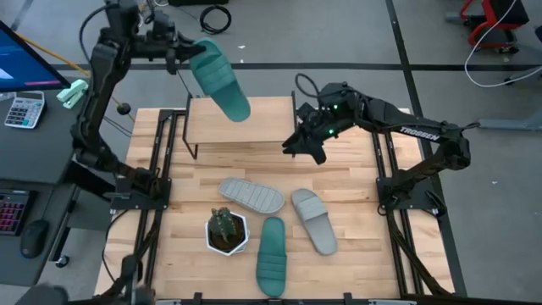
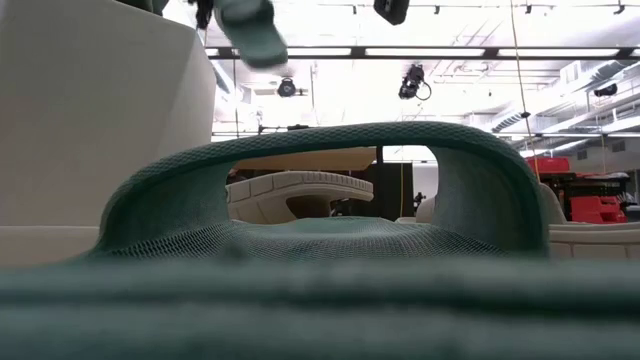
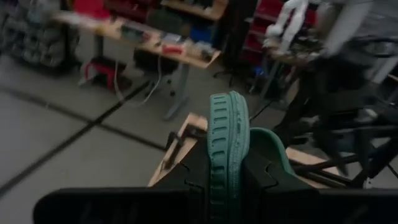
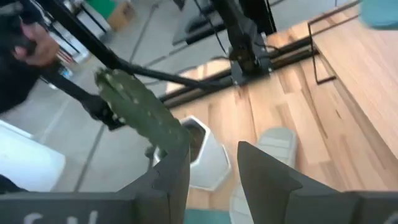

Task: Pick and place slides into the shelf
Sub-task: Put the top green slipper on the shelf

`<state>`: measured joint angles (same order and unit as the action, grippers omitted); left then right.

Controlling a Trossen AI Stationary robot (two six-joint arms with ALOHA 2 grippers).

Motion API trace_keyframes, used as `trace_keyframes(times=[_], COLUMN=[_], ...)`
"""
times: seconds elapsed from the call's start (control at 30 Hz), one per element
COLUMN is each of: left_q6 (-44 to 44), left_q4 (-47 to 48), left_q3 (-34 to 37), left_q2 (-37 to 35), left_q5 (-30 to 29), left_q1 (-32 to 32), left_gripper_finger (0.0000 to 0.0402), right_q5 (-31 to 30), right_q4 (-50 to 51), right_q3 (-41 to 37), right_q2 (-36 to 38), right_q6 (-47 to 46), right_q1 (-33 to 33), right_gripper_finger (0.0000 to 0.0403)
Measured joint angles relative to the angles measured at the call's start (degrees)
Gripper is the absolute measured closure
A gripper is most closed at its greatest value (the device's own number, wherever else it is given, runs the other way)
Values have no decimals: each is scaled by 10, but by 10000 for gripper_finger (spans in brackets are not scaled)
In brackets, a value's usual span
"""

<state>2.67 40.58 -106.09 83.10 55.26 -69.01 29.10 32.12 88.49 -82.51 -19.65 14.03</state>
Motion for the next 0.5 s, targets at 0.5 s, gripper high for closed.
trace_keyframes(times=[0.5], left_q6=[144], left_q4=[277], left_q3=[-25], left_q2=[69], left_q5=[-304], left_q1=[56], left_gripper_finger=[355], right_q5=[-90], right_q4=[5], right_q3=[0], right_q2=[0], right_q6=[19], right_q1=[-1], right_gripper_finger=[266])
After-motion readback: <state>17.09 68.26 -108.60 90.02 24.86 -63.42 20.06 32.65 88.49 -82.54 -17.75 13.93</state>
